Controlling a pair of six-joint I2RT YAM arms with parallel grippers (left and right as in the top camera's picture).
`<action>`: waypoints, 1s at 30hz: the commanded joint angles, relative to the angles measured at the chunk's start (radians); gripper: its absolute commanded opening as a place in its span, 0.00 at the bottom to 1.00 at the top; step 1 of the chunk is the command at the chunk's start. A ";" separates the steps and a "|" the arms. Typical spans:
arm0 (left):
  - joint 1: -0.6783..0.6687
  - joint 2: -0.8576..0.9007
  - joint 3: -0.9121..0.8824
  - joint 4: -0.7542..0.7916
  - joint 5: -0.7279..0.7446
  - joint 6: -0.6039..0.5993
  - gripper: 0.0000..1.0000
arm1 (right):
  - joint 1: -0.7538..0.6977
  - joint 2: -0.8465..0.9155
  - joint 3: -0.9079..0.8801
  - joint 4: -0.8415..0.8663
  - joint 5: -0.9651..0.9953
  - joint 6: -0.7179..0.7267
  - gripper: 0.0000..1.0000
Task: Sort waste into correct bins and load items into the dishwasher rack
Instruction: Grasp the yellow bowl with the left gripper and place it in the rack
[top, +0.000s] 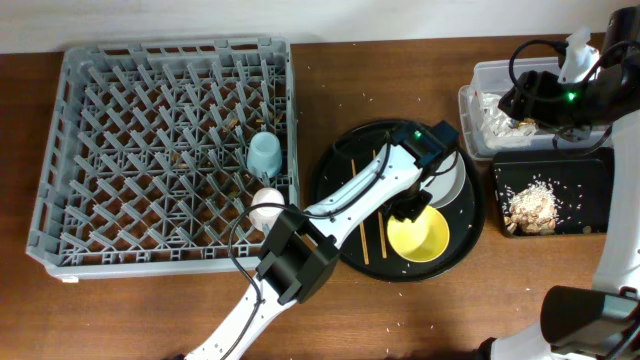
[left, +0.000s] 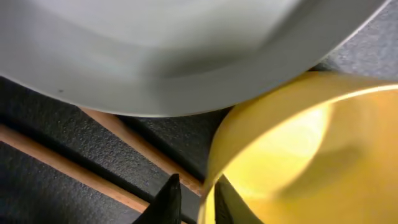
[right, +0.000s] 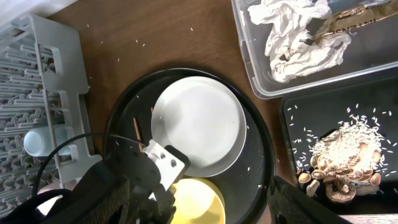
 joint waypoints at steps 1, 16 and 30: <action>0.001 -0.039 -0.022 0.009 0.005 -0.009 0.17 | 0.006 0.002 0.006 0.000 0.013 0.000 0.72; 0.375 -0.294 0.142 0.097 -0.785 -0.013 0.01 | 0.006 0.002 0.006 0.001 0.034 0.000 0.92; 0.468 -0.005 0.116 0.404 -1.311 -0.047 0.00 | 0.006 0.002 0.006 0.000 0.035 0.000 0.99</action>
